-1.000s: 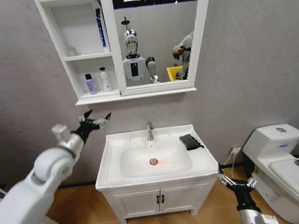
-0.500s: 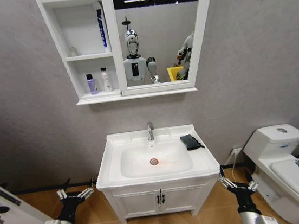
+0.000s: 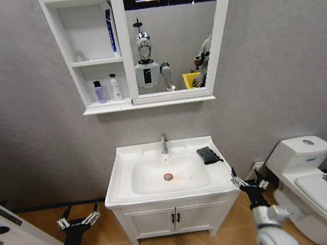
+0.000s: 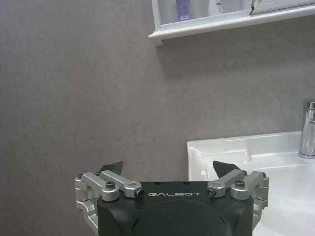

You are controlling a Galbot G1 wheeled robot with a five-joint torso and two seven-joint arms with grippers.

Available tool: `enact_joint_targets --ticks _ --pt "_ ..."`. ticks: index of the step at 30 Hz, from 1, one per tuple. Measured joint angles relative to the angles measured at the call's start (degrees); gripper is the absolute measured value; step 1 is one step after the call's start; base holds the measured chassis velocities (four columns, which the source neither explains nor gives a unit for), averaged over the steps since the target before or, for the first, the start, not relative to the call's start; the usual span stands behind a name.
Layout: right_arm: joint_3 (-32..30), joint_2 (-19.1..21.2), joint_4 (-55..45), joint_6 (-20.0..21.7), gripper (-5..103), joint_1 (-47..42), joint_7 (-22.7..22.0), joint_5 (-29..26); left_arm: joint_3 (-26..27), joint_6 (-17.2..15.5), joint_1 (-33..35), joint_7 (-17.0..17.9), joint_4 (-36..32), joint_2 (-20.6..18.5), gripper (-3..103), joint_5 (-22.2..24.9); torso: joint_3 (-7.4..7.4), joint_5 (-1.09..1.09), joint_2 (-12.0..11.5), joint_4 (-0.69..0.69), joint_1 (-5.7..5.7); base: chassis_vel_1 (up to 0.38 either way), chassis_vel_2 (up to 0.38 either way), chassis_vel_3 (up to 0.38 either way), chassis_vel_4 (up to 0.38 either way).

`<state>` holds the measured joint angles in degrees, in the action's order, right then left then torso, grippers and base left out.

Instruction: Move facial cleanser and shampoo from washbasin to cabinet, then wipe washbasin with towel.

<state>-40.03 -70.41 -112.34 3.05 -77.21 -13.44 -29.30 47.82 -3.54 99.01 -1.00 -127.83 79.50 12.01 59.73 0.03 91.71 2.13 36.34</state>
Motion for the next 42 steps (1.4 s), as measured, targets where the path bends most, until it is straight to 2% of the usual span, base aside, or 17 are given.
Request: enact_joint_targets --ticks 1,2,3,4,5,6,7,9,12,13,15,17,20,32,34,42 --pt "0.4 1.3 1.1 1.7 100 2.2 -0.1 -1.0 0.0 0.0 0.0 0.0 0.0 0.0 100 0.0 0.01 0.02 0.0 0.0 0.0 0.0 0.0 0.0 0.0" --pt "1.8 4.6 3.8 4.8 100 6.9 -0.2 -2.6 -0.1 0.0 -0.1 0.0 0.1 -0.1 100 0.1 0.01 -0.02 0.0 -0.01 0.0 0.0 0.0 0.0 0.0" --pt "1.8 4.6 3.8 4.8 100 6.9 -0.2 -2.6 -0.1 0.0 -0.1 0.0 0.1 -0.1 100 0.1 0.01 -0.02 0.0 -0.01 0.0 0.0 0.0 0.0 0.0" --pt "2.9 6.3 5.2 6.4 100 9.4 -0.2 -3.1 -0.1 -0.1 -0.2 0.0 0.1 -0.1 100 0.1 0.0 -0.03 0.0 0.0 0.0 0.0 0.0 0.0 0.0" --pt "5.3 9.4 8.6 9.3 100 14.0 -0.2 -3.7 -0.1 -0.1 -0.2 0.0 0.1 -0.1 100 0.2 0.01 -0.03 0.0 0.04 0.01 0.0 0.0 0.0 0.0" --pt "5.3 9.4 8.6 9.3 100 14.0 -0.2 -3.7 -0.1 -0.1 -0.2 0.0 0.1 -0.1 100 0.2 0.01 -0.03 0.0 0.04 0.01 0.0 0.0 0.0 0.0" --pt "7.8 12.0 12.4 12.7 100 18.2 -0.1 -4.7 -0.2 -0.1 -0.3 0.0 0.1 -0.2 100 0.2 0.01 -0.02 0.0 0.02 0.01 0.0 0.0 0.0 0.0" --pt "10.7 14.5 17.1 16.2 100 22.4 1.5 -6.4 -0.2 -0.1 -0.3 0.0 0.1 -0.2 100 0.2 0.01 -0.02 0.0 -0.02 0.01 0.0 0.0 0.0 0.0" --pt "13.9 15.8 21.9 18.3 100 26.0 3.9 -7.7 -0.2 -0.1 -0.4 0.0 0.2 -0.2 100 0.3 0.0 -0.02 0.0 -0.02 0.01 0.0 0.0 0.0 0.0" --pt "13.9 15.8 21.9 18.3 100 26.0 3.9 -7.7 -0.2 -0.1 -0.4 0.0 0.2 -0.2 100 0.3 0.0 -0.02 0.0 -0.02 0.01 0.0 0.0 0.0 0.0" --pt "18.2 15.9 28.4 17.8 100 30.9 7.2 -6.3 -0.3 -0.2 -0.4 0.1 0.2 -0.3 100 0.3 0.01 0.0 0.0 -0.01 0.01 0.0 0.0 0.0 0.0" --pt "19.1 15.2 30.0 17.3 100 32.4 7.7 -5.1 -0.3 -0.2 -0.4 0.1 0.2 -0.3 100 0.3 0.0 -0.03 0.0 -0.01 0.01 0.0 0.0 0.0 0.0" --pt "21.3 12.4 35.0 16.0 100 36.2 8.2 -2.3 -0.3 -0.2 -0.5 0.1 0.2 -0.3 100 0.3 0.0 -0.02 0.0 0.01 0.01 0.0 0.0 0.0 0.0" --pt "24.8 9.9 48.9 12.3 100 42.4 11.6 0.7 -0.3 -0.2 -0.5 0.1 0.2 -0.3 100 0.4 0.0 -0.03 0.0 0.0 0.0 0.0 0.0 0.0 0.0" --pt "25.3 9.5 51.7 10.5 100 43.1 12.8 1.2 -0.3 -0.2 -0.5 0.1 0.2 -0.3 100 0.4 0.0 -0.03 0.0 -0.02 0.0 0.0 0.0 0.0 0.0" --pt "26.2 8.1 54.8 7.5 100 44.6 14.4 2.4 -0.3 -0.2 -0.5 0.1 0.3 -0.3 100 0.4 0.0 -0.03 0.0 0.0 -0.01 0.0 0.0 0.0 0.0"
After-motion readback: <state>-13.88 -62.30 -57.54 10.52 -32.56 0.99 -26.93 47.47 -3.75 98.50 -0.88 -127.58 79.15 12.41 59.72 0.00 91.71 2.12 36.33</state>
